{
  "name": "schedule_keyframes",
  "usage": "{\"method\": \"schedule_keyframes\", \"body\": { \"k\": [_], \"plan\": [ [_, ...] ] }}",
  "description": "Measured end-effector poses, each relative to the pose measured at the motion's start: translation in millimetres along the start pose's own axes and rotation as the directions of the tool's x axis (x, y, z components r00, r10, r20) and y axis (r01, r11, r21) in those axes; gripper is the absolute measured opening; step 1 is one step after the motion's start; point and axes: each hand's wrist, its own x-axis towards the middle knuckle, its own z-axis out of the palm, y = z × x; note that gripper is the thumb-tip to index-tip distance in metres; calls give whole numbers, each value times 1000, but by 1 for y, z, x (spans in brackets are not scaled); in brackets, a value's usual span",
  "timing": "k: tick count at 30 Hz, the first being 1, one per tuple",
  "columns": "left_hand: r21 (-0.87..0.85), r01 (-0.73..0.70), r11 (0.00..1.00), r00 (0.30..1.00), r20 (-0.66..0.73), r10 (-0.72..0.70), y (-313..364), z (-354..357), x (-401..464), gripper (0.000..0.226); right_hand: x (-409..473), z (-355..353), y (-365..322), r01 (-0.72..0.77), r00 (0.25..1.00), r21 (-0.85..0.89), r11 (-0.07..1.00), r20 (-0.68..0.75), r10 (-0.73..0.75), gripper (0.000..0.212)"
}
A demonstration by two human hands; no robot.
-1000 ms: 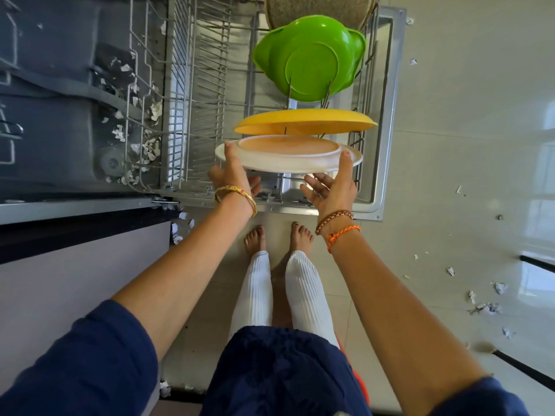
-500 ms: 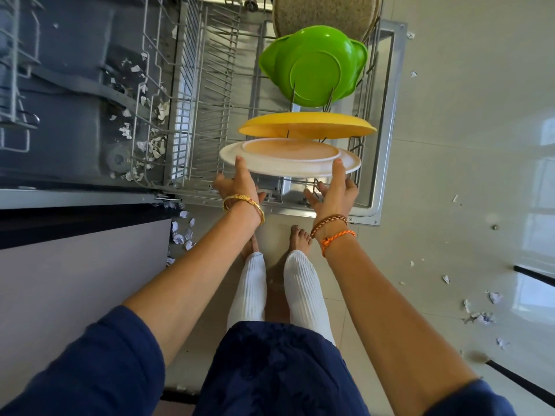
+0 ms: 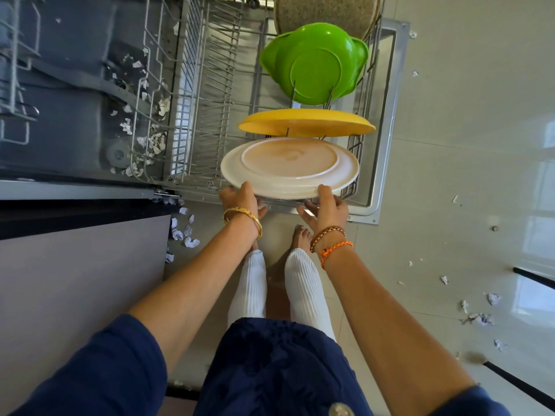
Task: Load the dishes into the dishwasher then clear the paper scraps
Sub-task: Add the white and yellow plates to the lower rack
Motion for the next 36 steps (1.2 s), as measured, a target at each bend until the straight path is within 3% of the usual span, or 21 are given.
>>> {"method": "schedule_keyframes", "body": {
  "k": [12,16,20,23,25,29,33,35,36],
  "plan": [
    [-102,105,989,994,4,-105,-22,-7,-14,31,-6,-19,3,-44,999,-95,995,-14,43,36],
    [-144,-23,989,999,-40,17,-25,-8,-5,25,-7,-19,2,54,999,-59,997,-6,-54,24],
    [-214,-176,961,984,-71,164,1,-5,-20,27,-28,-6,-11,198,978,132,971,36,-204,17],
    [-234,-214,948,977,-67,204,30,-5,-45,13,-56,6,-24,203,975,254,946,36,-219,17],
    [-249,-189,950,982,-58,180,49,-6,-58,8,-72,15,-36,178,981,309,934,23,-194,10],
    [-247,-132,960,989,34,145,71,-3,-64,23,-77,27,-59,156,985,323,933,23,-173,16],
    [-199,-69,978,991,95,89,73,4,-47,22,-59,30,-68,104,994,248,963,3,-108,18],
    [-172,-20,985,987,155,47,72,8,-35,21,-42,29,-67,85,996,189,978,-43,-79,8],
    [-158,2,987,984,178,27,70,10,-28,20,-33,28,-65,98,993,159,982,-80,-86,14]
  ]
}}
